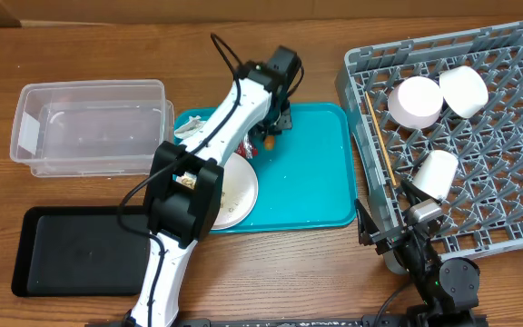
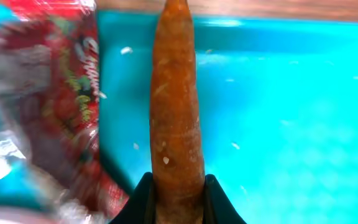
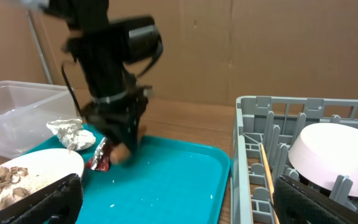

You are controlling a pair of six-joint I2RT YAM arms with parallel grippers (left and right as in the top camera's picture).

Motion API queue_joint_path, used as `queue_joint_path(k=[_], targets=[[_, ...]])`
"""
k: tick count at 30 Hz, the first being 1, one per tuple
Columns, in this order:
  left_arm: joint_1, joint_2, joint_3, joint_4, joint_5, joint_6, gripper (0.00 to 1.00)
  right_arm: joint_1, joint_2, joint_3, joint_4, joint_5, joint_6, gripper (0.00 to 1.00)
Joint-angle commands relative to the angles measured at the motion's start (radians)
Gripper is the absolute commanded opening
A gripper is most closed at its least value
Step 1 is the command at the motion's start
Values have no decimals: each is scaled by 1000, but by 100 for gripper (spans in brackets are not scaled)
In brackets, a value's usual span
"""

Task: Sort waste into correct bins and load items into the dishwasher
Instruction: 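Grasp the orange carrot with the left gripper and lift it, then lower the carrot onto the black tray and open the left gripper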

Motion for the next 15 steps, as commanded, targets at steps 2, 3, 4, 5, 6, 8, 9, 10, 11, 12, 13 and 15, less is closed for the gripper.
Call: queue_joint_path(k=[2, 3, 4, 5, 6, 8, 9, 10, 11, 12, 13, 15], targets=[[6, -111, 195, -132, 19, 28, 4, 3, -11, -11, 8, -5, -1, 100], [7, -131, 222, -166, 9, 28, 4, 3, -11, -11, 8, -5, -1, 100], [9, -157, 248, -203, -10, 27, 4, 3, -12, -11, 8, -5, -1, 100], [12, -182, 265, -235, -28, 25, 4, 3, -11, -11, 8, -5, -1, 100], [16, -206, 274, -259, -43, 21, 4, 3, -11, -11, 8, -5, -1, 100], [32, -254, 276, -311, -70, -15, 4, 3, -11, -11, 8, -5, -1, 100], [44, -278, 276, -342, -86, -43, 4, 3, -12, -11, 8, -5, -1, 100], [61, -300, 276, -379, -98, -69, 4, 3, -11, -11, 8, -5, -1, 100], [81, -321, 276, -423, -106, -96, 4, 3, -11, -11, 8, -5, -1, 100], [100, -338, 276, -463, -111, -117, 4, 3, -11, -11, 8, -4, -1, 100], [121, -352, 276, -506, -111, -131, 4, 3, -12, -11, 8, -5, -1, 100], [171, -383, 273, -589, -116, -130, 4, 3, -11, -11, 8, -4, -1, 100]])
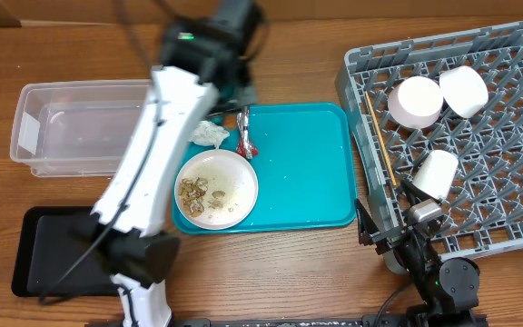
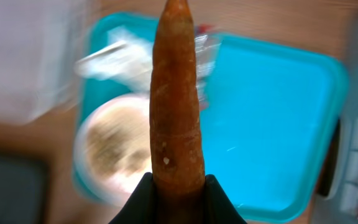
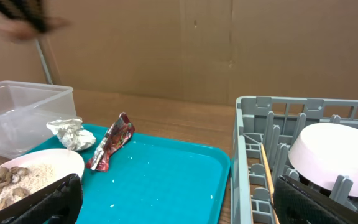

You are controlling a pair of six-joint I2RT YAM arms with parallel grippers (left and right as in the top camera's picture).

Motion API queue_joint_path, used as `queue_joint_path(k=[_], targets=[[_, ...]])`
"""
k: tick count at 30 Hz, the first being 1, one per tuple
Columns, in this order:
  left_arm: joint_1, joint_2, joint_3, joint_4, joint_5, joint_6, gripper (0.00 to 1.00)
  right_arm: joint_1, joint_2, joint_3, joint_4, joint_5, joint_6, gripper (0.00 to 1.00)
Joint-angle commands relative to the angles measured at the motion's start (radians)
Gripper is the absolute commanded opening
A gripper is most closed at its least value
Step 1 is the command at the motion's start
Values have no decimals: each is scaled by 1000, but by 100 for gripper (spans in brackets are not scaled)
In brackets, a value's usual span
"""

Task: Sort waste into correct bins and load items into the dishwasher
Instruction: 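Lower the carrot onto the black tray and open the left gripper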

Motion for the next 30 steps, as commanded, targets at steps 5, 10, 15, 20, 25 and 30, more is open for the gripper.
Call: queue_joint_path(k=[5, 10, 15, 20, 25, 30], targets=[[129, -167, -113, -54, 1, -6, 4, 3, -12, -11, 8, -5, -1, 100], [192, -388, -414, -54, -90, -84, 8, 3, -12, -11, 8, -5, -1, 100], [367, -587, -818, -16, -94, -198, 5, 3, -12, -11, 8, -5, -1, 100], [586, -698, -1124, 172, 24, -205, 9, 3, -12, -11, 8, -4, -1, 100], [748, -706, -1381, 396, 134, -205, 14, 3, -12, -11, 8, -5, -1, 100], [818, -690, -1434, 465, 169, -173, 55, 3, -11, -11, 8, -5, -1, 100]])
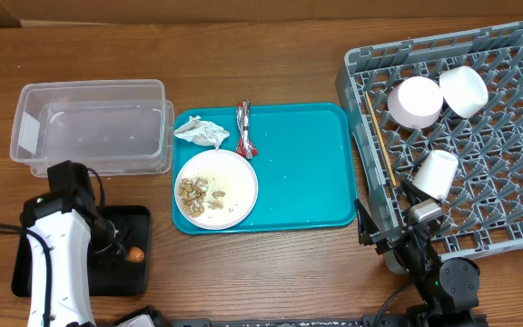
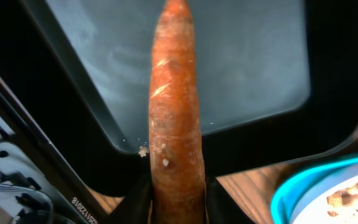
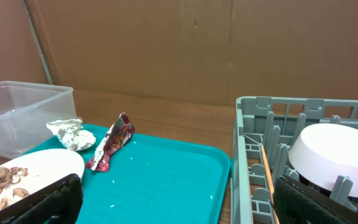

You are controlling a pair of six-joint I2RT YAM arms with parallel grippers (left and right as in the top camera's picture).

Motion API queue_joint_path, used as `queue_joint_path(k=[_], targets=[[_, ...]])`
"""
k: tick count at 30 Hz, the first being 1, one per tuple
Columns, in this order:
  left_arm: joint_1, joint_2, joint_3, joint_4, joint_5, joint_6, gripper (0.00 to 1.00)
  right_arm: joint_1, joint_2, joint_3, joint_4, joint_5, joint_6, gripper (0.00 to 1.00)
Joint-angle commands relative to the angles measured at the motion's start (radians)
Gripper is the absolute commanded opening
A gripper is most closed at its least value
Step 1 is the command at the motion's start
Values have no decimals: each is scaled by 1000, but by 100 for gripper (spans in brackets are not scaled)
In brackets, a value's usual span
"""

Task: Sort waste into correct bins and load items into the dishwasher
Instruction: 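Lower the carrot onto the black tray and open the left gripper, then grasp the red snack wrapper on the teal tray with the left gripper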

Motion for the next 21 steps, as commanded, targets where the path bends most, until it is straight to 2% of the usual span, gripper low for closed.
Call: queue_joint_path(k=[1, 4, 8, 11, 13, 14, 17, 19, 21], targets=[[45, -2, 17, 12, 72, 17, 68, 3, -11, -11, 7, -5, -1, 100], [61, -2, 112, -19, 128, 60, 77, 3, -12, -11, 7, -5, -1, 100], [31, -2, 282, -52, 150, 76, 77, 3, -11, -11, 7, -5, -1, 100], [-51, -2, 380, -22, 148, 90, 75, 3, -12, -11, 7, -5, -1, 100], [-142, -1, 408, 38, 145, 117, 73, 3, -11, -11, 7, -5, -1, 100], [-244, 2, 410, 120, 128, 132, 71, 3, -12, -11, 7, -5, -1, 100], [-439, 48, 410, 277, 84, 196, 65, 3, -11, -11, 7, -5, -1, 100], [-613, 147, 416, 393, 77, 329, 68, 3, -12, -11, 7, -5, -1, 100], [-689, 230, 441, 411, 52, 359, 71, 3, -12, -11, 7, -5, -1, 100]])
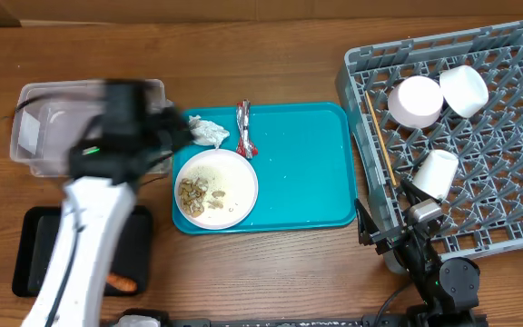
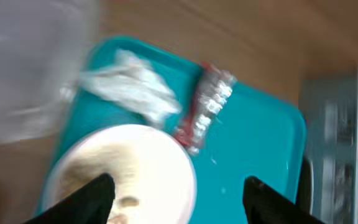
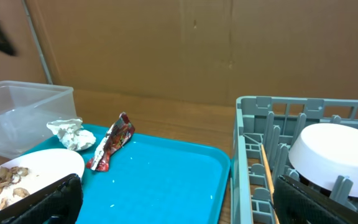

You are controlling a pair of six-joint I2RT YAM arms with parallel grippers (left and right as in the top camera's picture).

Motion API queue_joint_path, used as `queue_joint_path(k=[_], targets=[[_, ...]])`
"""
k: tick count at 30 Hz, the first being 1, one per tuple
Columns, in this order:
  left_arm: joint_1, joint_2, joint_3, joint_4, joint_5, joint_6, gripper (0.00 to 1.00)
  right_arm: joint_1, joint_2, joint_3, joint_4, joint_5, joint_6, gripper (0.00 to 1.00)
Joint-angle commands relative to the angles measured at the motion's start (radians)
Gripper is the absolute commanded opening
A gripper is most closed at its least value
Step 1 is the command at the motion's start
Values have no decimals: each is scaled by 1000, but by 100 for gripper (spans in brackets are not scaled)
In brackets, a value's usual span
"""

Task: Sort waste into correct bins and load items into the dishwasher
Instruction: 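Grasp the red snack wrapper on the teal tray with the left gripper, then drop the red wrapper into the clear plastic bin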

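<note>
The carrot (image 1: 122, 283) lies at the near right corner of the black tray (image 1: 44, 245). My left gripper (image 1: 172, 129) is open and empty, blurred, above the left end of the teal tray (image 1: 307, 173). Its wrist view looks down on the white plate of food scraps (image 2: 129, 168), the crumpled paper (image 2: 129, 87) and the red wrapper (image 2: 207, 106). My right gripper (image 1: 387, 213) is open at the near left corner of the grey dish rack (image 1: 516, 218), with nothing between its fingers (image 3: 48, 202).
A clear plastic bin (image 1: 62, 136) stands behind the black tray. The rack holds two white bowls (image 1: 416, 100), a white cup (image 1: 436, 173) and a chopstick (image 1: 378, 136) along its left side. A cardboard wall (image 3: 197, 43) closes the back.
My left gripper was shut on the carrot over the black tray. It is now open over the teal tray's left end, and the carrot lies in the black tray. The right arm has not moved.
My left gripper was shut on the carrot down on the teal tray beside the wrapper. Then it held the carrot high above the tray, then low over the black tray. Now the carrot rests in the black tray and the gripper is back over the teal tray, open.
</note>
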Motion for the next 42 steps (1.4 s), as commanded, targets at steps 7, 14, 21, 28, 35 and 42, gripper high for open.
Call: queue_joint_path(k=[7, 14, 21, 28, 35, 42], targets=[[-208, 481, 283, 11, -62, 242, 75, 3, -12, -11, 7, -5, -1, 100], [-214, 731, 446, 8, -49, 246, 71, 3, -11, -11, 7, -5, -1, 100], [-226, 811, 455, -13, -52, 255, 38, 3, -12, -11, 7, -5, -1, 100], [-191, 745, 686, -198, -120, 222, 4, 3, -11, -11, 7, -5, -1, 100], [-80, 673, 965, -407, -153, 210, 4, 3, -11, -11, 7, -5, -1, 100], [102, 643, 982, -695, -382, -50, 4, 3, -11, -11, 7, -5, -1, 100]])
